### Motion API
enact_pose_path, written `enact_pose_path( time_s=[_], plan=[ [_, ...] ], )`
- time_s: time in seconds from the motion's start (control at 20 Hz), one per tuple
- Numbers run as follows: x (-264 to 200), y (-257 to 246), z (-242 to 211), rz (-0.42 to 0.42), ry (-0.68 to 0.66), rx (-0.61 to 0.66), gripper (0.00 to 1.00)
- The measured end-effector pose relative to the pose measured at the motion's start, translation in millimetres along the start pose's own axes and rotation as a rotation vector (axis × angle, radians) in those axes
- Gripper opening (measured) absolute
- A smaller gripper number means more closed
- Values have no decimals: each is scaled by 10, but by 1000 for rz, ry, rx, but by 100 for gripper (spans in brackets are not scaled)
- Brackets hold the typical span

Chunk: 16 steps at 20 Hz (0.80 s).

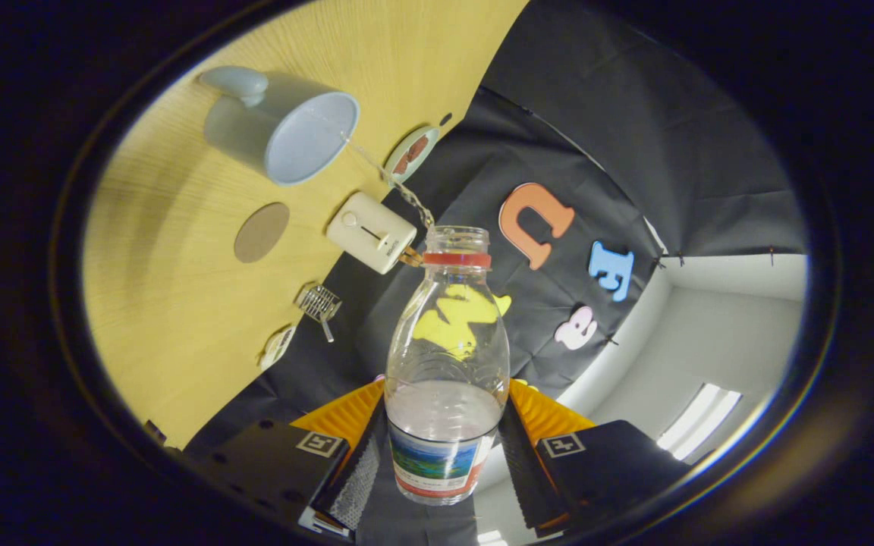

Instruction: Take the bottle from table, then pour the juice into the cup, finally place the bottle on the coaster

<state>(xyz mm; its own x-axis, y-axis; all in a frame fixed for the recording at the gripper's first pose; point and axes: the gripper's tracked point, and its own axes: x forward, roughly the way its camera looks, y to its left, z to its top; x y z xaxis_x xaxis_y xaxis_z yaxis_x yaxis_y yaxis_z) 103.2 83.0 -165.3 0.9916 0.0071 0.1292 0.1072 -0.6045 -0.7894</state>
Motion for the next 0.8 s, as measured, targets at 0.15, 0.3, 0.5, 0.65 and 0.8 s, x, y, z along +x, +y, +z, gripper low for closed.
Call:
enact_pose_path(
  time_s=[0.15,0.3,0.5,0.65,0.8],
  plan=[
    [-8,-146,0,-19,-4,-10,80],
    [-30,-288,-60,-45,2,-12,81],
    [-25,-460,-150,-85,20,-12,81],
    [-13,-497,-185,-87,26,-34,81],
    [-35,-514,-146,-100,18,-35,81]
  ],
)
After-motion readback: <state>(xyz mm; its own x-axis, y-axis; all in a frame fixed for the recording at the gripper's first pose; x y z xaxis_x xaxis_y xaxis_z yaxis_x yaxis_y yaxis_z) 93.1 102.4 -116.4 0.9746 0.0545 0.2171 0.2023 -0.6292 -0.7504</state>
